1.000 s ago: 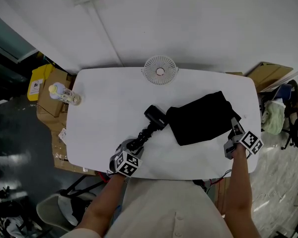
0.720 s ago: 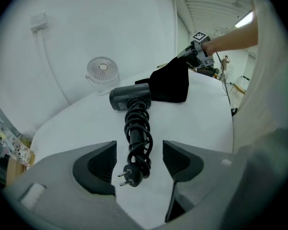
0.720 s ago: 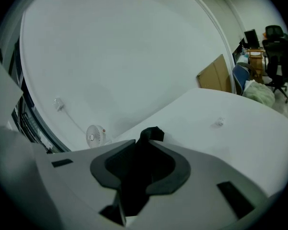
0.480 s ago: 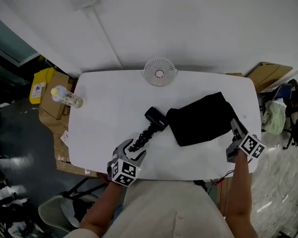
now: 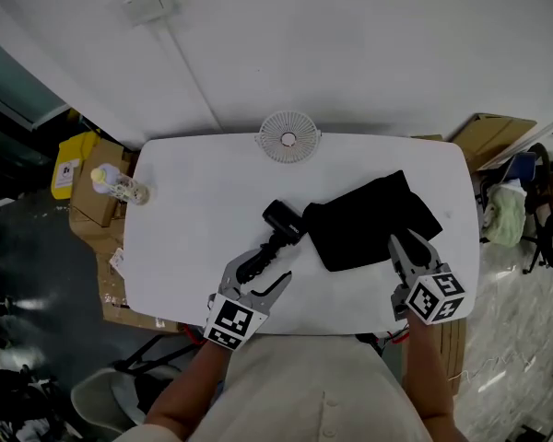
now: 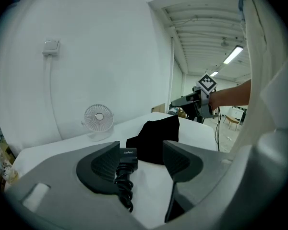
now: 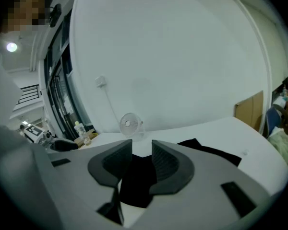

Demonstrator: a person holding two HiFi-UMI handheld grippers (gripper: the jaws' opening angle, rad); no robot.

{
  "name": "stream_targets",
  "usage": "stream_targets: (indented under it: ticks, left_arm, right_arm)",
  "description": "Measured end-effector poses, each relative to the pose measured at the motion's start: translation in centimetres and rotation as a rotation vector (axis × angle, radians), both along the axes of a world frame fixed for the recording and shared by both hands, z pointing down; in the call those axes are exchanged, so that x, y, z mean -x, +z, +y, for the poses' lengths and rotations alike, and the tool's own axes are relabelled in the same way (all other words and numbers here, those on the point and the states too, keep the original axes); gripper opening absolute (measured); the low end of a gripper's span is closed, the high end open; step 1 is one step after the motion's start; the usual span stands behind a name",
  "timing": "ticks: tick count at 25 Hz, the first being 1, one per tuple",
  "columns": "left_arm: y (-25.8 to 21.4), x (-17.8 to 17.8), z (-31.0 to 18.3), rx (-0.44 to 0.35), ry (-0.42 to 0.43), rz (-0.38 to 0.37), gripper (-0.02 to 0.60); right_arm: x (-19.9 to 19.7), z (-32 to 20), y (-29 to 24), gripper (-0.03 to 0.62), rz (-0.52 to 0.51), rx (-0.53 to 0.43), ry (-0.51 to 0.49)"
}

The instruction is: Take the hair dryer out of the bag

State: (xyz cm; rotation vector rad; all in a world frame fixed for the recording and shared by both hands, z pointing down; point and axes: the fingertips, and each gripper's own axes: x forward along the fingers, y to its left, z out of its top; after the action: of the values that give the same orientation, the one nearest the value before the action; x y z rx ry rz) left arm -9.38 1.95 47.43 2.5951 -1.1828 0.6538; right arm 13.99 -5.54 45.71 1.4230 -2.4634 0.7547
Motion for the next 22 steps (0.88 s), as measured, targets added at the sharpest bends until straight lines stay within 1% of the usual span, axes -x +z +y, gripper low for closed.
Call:
stream_targets:
  ticks: [2, 3, 7, 9, 10, 12, 15, 22]
  left_arm:
    - [-0.5, -0.8, 0.0, -0.004, 0.02, 0.019, 0.274]
    - [-0.7, -1.2, 0.1, -0.005, 0.029, 0.026, 0.254]
    - [-0.9, -2.2, 0.4, -0.005, 0.046, 0.038, 0.133]
    - [-0.7, -2.4, 0.6, 0.002, 0.051, 0.041, 0.058]
    - [-0.6, -2.6, 0.8, 0.007, 0.056, 0.043, 0.033]
    - [-0.4, -2.9, 1.1, 0.015, 0.068, 0.049, 0.014]
    - [-0.3, -3.4, 1.3, 0.028, 0.081, 0.057, 0.011]
    - [0.1, -4.0, 2.0, 0.044, 0.098, 0.064, 0.011]
  right_arm:
    - [2.8, 1.1, -0.1, 0.128, -0.006, -0.004, -0.067]
    - [4.1, 1.8, -0.1, 0.124, -0.01, -0.007, -0.101]
    - [9.1, 4.3, -0.2, 0.076, -0.008, -0.054, -0.252]
    - [11.0, 5.7, -0.2, 0.045, -0.02, -0.073, -0.329]
    - [11.8, 6.4, -0.2, 0.033, -0.026, -0.076, -0.366]
    - [13.1, 7.6, 0.0, 0.02, -0.033, -0.072, -0.437]
    - [14.4, 9.0, 0.2, 0.015, -0.042, -0.062, -0.506]
    - [15.3, 10.2, 0.6, 0.014, -0.048, -0.043, -0.548]
